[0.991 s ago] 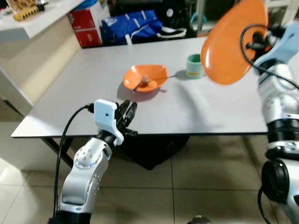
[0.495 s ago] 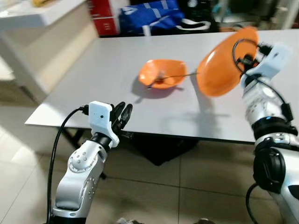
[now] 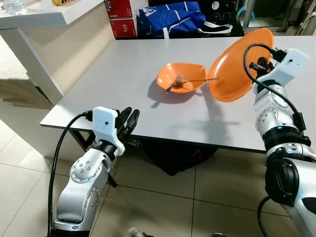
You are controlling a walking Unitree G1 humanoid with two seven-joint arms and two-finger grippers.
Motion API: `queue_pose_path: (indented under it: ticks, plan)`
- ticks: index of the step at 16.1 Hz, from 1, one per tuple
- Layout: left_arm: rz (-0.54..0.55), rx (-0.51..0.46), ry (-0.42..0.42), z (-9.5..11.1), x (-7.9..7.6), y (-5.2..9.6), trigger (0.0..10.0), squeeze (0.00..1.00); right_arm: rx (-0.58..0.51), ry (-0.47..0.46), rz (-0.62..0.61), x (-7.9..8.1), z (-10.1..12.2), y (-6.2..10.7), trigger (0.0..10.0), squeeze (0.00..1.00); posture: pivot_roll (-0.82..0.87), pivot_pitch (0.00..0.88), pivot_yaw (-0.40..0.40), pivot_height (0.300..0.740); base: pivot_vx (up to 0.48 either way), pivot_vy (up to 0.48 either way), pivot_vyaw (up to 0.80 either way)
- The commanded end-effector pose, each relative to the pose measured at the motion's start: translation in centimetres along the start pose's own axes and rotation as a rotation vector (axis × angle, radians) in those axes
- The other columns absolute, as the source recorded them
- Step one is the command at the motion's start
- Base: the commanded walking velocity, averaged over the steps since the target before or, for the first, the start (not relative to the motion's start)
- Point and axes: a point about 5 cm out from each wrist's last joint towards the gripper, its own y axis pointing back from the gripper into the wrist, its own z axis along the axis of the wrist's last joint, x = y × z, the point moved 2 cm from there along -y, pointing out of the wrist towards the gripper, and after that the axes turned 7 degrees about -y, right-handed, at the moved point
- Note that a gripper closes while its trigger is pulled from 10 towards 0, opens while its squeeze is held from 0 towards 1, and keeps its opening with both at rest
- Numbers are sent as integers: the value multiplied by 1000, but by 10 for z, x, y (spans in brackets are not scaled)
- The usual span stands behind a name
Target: Setting the table
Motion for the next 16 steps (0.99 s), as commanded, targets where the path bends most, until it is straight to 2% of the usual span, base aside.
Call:
queue_pose_path:
  ticks: [1,6,9,12,16]
  plan:
    - [4,3,-9,1,3,1,10000,0,-53,14,37,8,8,0,10000,0,-175,1,157,740,0,0,0]
    - [2,6,-5,0,3,1,10000,0,-46,84,48,5,-4,11,10000,0,-183,1,154,740,0,0,0]
    - [-6,7,-4,-1,3,-1,10000,0,-40,95,44,1,-8,16,10000,0,-201,1,162,740,0,0,0]
    - [-12,-9,5,1,2,-7,10000,0,-31,134,65,5,-16,29,10000,0,-254,0,156,740,0,0,0]
    - [-29,-34,39,0,-10,-19,10000,0,0,174,80,0,-18,37,10000,0,-302,0,124,740,0,0,0]
